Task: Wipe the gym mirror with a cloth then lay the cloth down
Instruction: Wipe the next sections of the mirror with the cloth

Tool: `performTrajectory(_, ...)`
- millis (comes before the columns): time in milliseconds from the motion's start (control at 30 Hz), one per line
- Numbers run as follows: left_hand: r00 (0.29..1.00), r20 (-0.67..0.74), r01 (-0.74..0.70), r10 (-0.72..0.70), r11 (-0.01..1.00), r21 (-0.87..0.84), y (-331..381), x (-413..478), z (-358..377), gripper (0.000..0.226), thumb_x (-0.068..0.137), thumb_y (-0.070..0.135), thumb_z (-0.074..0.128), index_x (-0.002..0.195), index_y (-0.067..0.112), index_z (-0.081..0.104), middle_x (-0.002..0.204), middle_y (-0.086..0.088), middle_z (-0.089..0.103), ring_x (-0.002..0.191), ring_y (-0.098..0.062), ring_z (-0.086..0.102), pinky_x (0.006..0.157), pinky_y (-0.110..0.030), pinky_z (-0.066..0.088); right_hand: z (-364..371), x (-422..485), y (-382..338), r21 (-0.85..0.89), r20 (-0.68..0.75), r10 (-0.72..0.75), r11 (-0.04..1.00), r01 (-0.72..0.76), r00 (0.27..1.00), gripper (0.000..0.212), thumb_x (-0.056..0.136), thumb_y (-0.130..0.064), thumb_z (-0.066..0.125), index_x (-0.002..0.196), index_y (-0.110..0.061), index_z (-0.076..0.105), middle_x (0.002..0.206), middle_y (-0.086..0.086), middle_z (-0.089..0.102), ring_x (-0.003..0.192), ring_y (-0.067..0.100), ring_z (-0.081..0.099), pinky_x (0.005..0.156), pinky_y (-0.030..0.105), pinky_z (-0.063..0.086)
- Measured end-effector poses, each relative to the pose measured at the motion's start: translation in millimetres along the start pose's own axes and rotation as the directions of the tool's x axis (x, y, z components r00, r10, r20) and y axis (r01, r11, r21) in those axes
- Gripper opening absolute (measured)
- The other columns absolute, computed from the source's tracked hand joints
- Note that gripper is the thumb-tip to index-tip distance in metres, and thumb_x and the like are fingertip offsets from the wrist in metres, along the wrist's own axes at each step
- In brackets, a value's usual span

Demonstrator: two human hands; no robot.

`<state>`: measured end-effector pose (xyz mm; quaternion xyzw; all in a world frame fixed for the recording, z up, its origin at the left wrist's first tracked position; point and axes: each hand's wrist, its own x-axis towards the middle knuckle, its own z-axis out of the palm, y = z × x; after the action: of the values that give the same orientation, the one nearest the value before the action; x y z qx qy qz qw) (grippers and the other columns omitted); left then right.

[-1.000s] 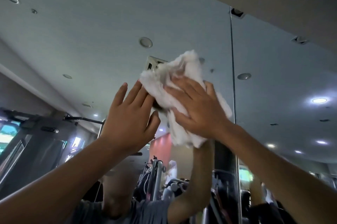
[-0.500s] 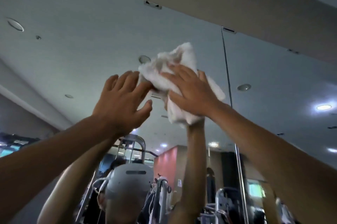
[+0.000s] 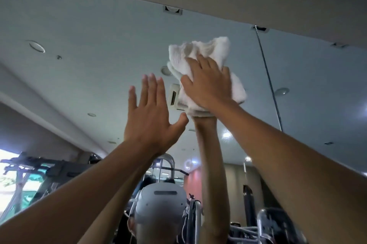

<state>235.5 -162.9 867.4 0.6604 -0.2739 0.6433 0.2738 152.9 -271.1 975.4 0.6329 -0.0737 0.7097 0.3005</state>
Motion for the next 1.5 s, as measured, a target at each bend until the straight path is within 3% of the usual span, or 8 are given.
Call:
performTrajectory(167,0.998,0.045,0.051,-0.05,0.998,-0.027,-8.0,2.4,-7.6,0.103,0.075,0.066,-0.005,0.16,0.008,0.002,0.168,-0.015,-0.004,0.155,-0.025,-0.008,0.124,-0.046,-0.003,-13.8,-38.5,82.4,0.171,0.161,-0.438,0.895,0.412,0.885,0.062,0.09,-0.052,0.031,0.15,-0.037,0.034,0.16,-0.003,0.032,0.144,0.019,0.03,0.104,0.052,0.031)
performTrajectory(433,0.809,-0.026,-0.568,0.588,0.792,0.223,-110.5,17.6,-56.6,0.061,0.088,0.045,0.036,0.12,0.004,0.069,0.123,-0.015,0.07,0.101,-0.028,0.072,0.087,-0.044,0.054,6.4,51.5,13.2,0.006,0.064,0.319,0.947,-0.32,0.946,0.05,0.099,-0.041,0.039,0.144,-0.021,0.041,0.15,0.009,0.039,0.135,0.031,0.035,0.108,0.054,0.025)
performTrajectory(667,0.762,0.062,-0.646,0.644,0.753,0.125,-182.9,9.1,-72.1,0.051,0.092,0.033,0.042,0.129,0.011,0.068,0.132,-0.008,0.066,0.103,-0.024,0.072,0.087,-0.042,0.054,-10.8,12.8,-61.1,0.217,0.188,-0.496,0.863,0.457,0.848,0.065,0.086,-0.052,0.026,0.149,-0.041,0.036,0.161,-0.01,0.028,0.145,0.015,0.025,0.106,0.049,0.024)
performTrajectory(767,0.746,0.093,-0.665,0.659,0.731,0.152,-209.6,8.6,-82.2,0.051,0.093,0.033,0.043,0.134,0.012,0.064,0.138,-0.006,0.062,0.112,-0.021,0.069,0.09,-0.041,0.054,-20.9,10.2,-19.0,0.195,0.207,-0.516,0.854,0.482,0.831,0.066,0.085,-0.056,0.037,0.149,-0.043,0.033,0.161,-0.008,0.029,0.144,0.016,0.028,0.102,0.051,0.035)
performTrajectory(967,0.795,0.029,-0.602,0.606,0.784,0.152,-249.9,-12.1,-65.8,0.054,0.099,0.035,0.035,0.15,0.021,0.047,0.155,0.001,0.043,0.143,-0.018,0.041,0.114,-0.036,0.031,-1.0,62.8,-46.4,0.003,0.148,0.443,0.894,-0.449,0.884,0.051,0.098,-0.047,0.037,0.145,-0.027,0.04,0.15,0.007,0.04,0.136,0.03,0.034,0.108,0.054,0.026)
performTrajectory(1133,0.89,-0.008,-0.454,0.455,0.89,0.046,-253.3,-23.6,-59.3,0.052,0.099,0.039,0.033,0.148,0.034,0.047,0.157,0.0,0.039,0.147,-0.019,0.034,0.117,-0.04,0.019,4.9,74.9,-172.5,0.065,0.047,0.001,0.998,-0.004,0.999,0.052,0.098,-0.042,0.032,0.148,-0.031,0.039,0.157,-0.002,0.035,0.139,0.021,0.033,0.106,0.047,0.026)
performTrajectory(1333,0.995,-0.068,-0.064,0.068,0.996,0.068,-250.7,-31.4,-62.1,0.065,0.096,0.055,0.008,0.158,0.035,0.016,0.168,-0.008,0.009,0.155,-0.025,0.002,0.122,-0.047,-0.006,-8.4,45.4,-160.0,0.225,0.157,-0.564,0.82,0.526,0.811,0.07,0.081,-0.06,0.027,0.149,-0.043,0.036,0.161,-0.012,0.029,0.146,0.011,0.024,0.102,0.041,0.024)
performTrajectory(1500,0.999,0.021,0.032,-0.032,0.999,0.024,-254.1,-32.5,-59.3,0.072,0.081,0.062,-0.02,0.149,0.039,-0.027,0.161,-0.003,-0.032,0.148,-0.021,-0.031,0.122,-0.052,-0.014,-4.7,61.6,-98.9,0.1,0.202,-0.016,0.995,-0.004,0.979,0.08,0.077,-0.076,0.027,0.147,-0.039,0.037,0.154,-0.002,0.04,0.142,0.025,0.034,0.105,0.057,0.036)
